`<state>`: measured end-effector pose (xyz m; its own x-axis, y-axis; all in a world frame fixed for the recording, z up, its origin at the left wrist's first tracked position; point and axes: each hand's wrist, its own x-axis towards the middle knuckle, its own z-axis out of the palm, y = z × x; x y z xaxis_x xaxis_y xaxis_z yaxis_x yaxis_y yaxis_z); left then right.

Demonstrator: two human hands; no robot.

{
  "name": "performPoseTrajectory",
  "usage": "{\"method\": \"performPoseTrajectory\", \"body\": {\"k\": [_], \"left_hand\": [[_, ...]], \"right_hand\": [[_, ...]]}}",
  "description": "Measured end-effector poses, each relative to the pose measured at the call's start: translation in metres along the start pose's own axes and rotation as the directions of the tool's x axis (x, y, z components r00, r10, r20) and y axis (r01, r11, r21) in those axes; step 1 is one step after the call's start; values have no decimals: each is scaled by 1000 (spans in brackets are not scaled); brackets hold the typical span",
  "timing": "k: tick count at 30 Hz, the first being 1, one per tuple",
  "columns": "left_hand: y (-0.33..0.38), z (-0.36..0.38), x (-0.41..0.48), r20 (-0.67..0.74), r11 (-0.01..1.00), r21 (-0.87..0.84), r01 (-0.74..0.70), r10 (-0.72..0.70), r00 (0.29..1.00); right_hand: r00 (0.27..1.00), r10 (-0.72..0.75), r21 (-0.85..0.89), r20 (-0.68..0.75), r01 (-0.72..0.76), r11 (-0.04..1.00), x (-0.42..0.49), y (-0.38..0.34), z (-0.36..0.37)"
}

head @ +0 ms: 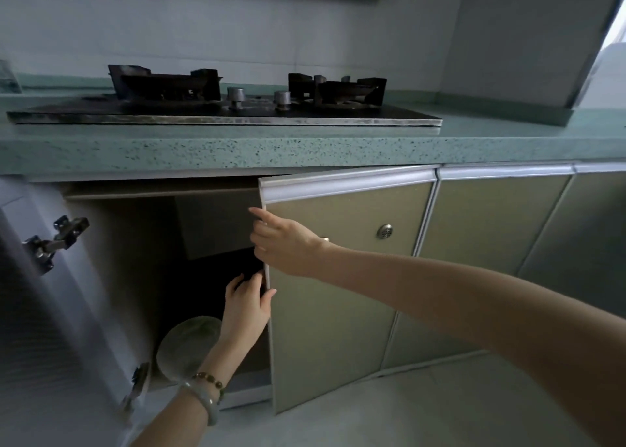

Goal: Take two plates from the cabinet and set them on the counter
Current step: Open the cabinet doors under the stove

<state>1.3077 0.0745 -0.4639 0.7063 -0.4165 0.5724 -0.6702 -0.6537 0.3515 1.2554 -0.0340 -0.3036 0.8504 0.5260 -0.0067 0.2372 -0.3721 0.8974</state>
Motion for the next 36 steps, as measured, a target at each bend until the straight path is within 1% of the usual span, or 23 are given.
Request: {"method": "performPoseTrajectory", "body": {"k": [5, 7, 9, 11, 14, 16, 20, 22, 24, 27, 32, 36], "left_hand": [[9, -7, -47, -93, 989, 15, -146, 147, 985], [21, -12, -59, -164, 972, 27, -235, 236, 958], [36, -20, -65, -210, 948, 34, -317, 317, 925], [53, -27, -68, -178, 918, 7, -396, 391, 903], [72, -33, -70, -108, 908, -16, -418, 414, 904], [90, -37, -75, -65, 888, -29, -458, 456, 888], [130, -37, -86, -39, 818, -58, -572, 571, 820], [151, -33, -90, -50, 777, -75, -625, 623, 780], [173, -29, -95, -69, 747, -98, -658, 655, 753], [205, -17, -105, -86, 724, -142, -675, 671, 737], [263, 12, -117, -96, 734, -199, -649, 645, 758], [308, 29, -117, -49, 746, -250, -617, 627, 778]], "right_hand": [[992, -88, 0, -95, 89, 996, -45, -19, -21], [982, -87, 4, -166, 89, 996, -69, -21, -26], [973, -98, -9, -208, 98, 995, -93, -24, -31], [967, -124, -2, -222, 126, 992, -119, -28, -36], [947, -156, -38, -279, 151, 988, -147, -26, -42], [930, -184, -78, -319, 168, 983, -169, -27, -43], [874, -171, -54, -454, 165, 985, -214, -30, -42], [843, -148, -23, -518, 159, 987, -239, -30, -40], [823, -133, -1, -552, 159, 987, -263, -28, -38], [823, -121, 38, -555, 170, 985, -299, -26, -36], [881, -93, 90, -465, 151, 984, -359, -17, -30], [928, -90, 101, -361, 135, 986, -398, -9, -25]]}}
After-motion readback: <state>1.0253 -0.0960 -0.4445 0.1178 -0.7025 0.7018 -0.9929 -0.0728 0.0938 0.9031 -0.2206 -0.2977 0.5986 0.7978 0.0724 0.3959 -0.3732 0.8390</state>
